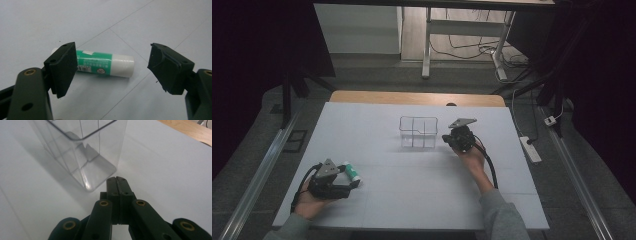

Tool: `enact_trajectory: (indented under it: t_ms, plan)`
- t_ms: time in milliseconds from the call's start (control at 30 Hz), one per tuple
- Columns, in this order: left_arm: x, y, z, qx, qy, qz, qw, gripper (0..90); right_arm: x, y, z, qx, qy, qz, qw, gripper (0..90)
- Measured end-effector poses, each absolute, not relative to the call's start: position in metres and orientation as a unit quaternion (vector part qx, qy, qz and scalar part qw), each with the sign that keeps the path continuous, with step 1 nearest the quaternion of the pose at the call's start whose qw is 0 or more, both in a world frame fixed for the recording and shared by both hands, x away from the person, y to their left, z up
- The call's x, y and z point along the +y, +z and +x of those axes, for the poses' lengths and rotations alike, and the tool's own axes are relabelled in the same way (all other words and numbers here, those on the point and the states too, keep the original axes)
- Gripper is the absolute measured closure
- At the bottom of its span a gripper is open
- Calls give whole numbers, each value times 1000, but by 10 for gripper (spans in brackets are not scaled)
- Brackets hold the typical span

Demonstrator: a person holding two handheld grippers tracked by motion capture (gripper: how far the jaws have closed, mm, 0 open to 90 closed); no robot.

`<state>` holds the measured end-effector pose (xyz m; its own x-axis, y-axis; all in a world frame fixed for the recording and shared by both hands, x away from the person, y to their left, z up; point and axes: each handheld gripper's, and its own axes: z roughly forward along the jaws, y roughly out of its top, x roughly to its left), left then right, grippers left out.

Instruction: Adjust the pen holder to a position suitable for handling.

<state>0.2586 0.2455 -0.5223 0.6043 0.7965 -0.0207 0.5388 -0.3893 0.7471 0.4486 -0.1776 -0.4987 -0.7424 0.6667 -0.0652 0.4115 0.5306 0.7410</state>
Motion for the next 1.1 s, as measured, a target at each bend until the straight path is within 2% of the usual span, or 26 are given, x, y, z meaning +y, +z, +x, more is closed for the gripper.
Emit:
enact_trajectory:
  t_ms: [267,300,333,367,467,633,1100]
  plan:
    - [246,-522,260,408,171,814,376,231,-202,-491,413,854,383,312,164,880]
    - [246,-522,260,407,171,814,376,231,-206,-490,408,852,387,313,161,837]
    - [246,-522,261,407,171,815,376,231,-213,-490,399,852,388,315,157,746]
    - [246,-522,261,407,171,814,377,231,-213,-490,399,852,388,315,157,746]
    - [246,-522,262,407,170,813,379,233,-222,-490,384,852,390,313,157,617]
    - [245,-522,260,403,171,816,378,235,-238,-490,358,845,402,308,171,478]
    - [246,-521,261,399,171,817,379,235,-279,-496,323,833,434,305,159,379]
